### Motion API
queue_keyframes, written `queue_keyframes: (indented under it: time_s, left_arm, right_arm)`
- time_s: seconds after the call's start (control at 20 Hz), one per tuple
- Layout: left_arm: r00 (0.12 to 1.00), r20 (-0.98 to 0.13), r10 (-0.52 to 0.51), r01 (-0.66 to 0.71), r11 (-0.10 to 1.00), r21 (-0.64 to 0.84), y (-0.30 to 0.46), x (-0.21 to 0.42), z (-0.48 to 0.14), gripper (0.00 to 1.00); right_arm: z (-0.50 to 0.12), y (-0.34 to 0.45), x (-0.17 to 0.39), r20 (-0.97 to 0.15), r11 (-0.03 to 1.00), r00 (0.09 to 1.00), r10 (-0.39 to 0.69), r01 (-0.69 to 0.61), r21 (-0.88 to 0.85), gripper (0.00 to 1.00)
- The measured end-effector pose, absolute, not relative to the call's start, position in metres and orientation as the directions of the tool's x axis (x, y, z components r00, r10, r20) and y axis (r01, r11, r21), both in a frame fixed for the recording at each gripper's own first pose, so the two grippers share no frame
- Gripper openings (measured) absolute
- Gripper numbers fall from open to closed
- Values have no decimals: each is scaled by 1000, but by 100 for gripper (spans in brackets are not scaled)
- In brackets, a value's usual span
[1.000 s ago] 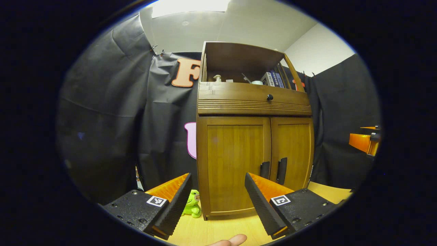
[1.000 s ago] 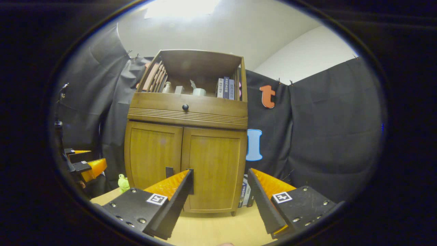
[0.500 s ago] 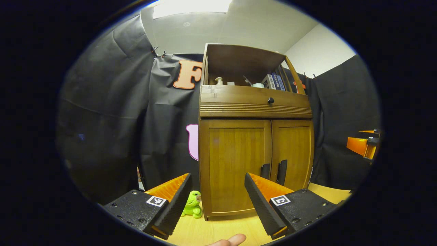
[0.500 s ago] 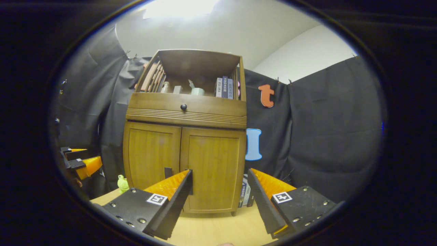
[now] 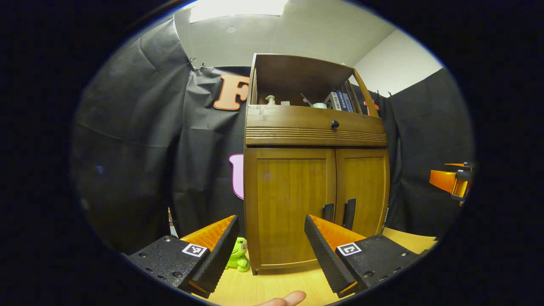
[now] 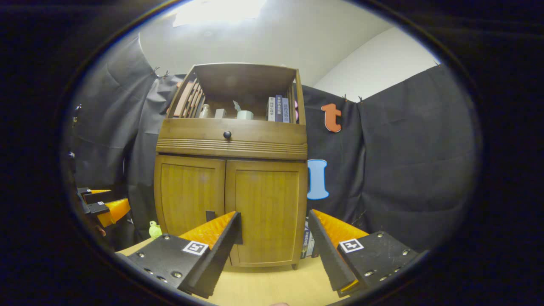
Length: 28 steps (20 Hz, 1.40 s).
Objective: Open the right door of the double-door shoe cabinet with the right hand, and open the left door with the left hand.
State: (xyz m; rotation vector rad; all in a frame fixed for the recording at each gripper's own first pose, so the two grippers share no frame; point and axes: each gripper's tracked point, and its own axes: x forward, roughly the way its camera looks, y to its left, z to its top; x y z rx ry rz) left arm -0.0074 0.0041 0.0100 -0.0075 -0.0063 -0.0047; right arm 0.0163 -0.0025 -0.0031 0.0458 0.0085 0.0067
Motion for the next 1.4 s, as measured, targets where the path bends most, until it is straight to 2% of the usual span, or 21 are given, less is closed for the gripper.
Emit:
queue_keyframes:
  time_s: [0.1, 0.25, 0.45, 0.7, 0.75, 0.8, 0.95, 1.05, 1.15, 1.2, 1.25, 1.3, 1.4]
  left_arm:
    - [1000, 1, -4, 4, 1000, -8, 5, -3, 5, 95]
    - [1000, -1, 5, -5, 1000, -11, 7, 2, 2, 95]
    - [1000, -10, 17, -17, 1000, -6, 10, 11, -4, 95]
    - [1000, -25, 16, -16, 1000, 4, 11, 18, -8, 95]
    - [1000, -23, 15, -14, 1000, 6, 12, 18, -9, 95]
    - [1000, -20, 13, -13, 1000, 7, 12, 19, -9, 95]
    - [1000, -27, 6, -5, 1000, 8, 14, 21, -12, 95]
    - [999, -39, 1, -1, 1000, 16, 15, 22, -15, 95]
    - [999, -46, 3, -2, 1000, 22, 18, 21, -17, 95]
    - [999, -46, 2, -1, 1000, 25, 21, 20, -17, 96]
    - [999, -45, 6, -4, 1000, 30, 24, 18, -17, 96]
    - [999, -41, 12, -11, 999, 32, 28, 17, -17, 96]
    - [999, -38, 20, -19, 999, 38, 32, 19, -16, 96]
  right_arm:
    - [-7, -1, 23, -15, 999, 1000, 11, -10, 48, 96]
    - [-17, 2, 43, -27, 999, 999, 18, -17, 43, 94]
    - [-42, 20, 96, -88, 996, 994, 59, -53, 68, 96]
    - [-78, 61, 166, -159, 982, 972, 171, -155, 110, 94]
    - [-88, 69, 177, -170, 977, 967, 191, -170, 130, 96]
    - [-95, 79, 185, -176, 971, 961, 211, -186, 151, 94]
    - [-118, 108, 209, -194, 962, 948, 253, -225, 158, 99]
    - [-128, 128, 222, -204, 955, 938, 281, -251, 160, 96]
    - [-140, 136, 236, -223, 963, 940, 259, -234, 132, 96]
    - [-146, 139, 242, -234, 968, 941, 245, -224, 113, 93]
    - [-153, 140, 247, -244, 972, 942, 231, -210, 108, 96]
    - [-162, 141, 251, -262, 975, 940, 217, -195, 108, 92]
    - [-158, 146, 247, -243, 973, 942, 230, -217, 80, 59]
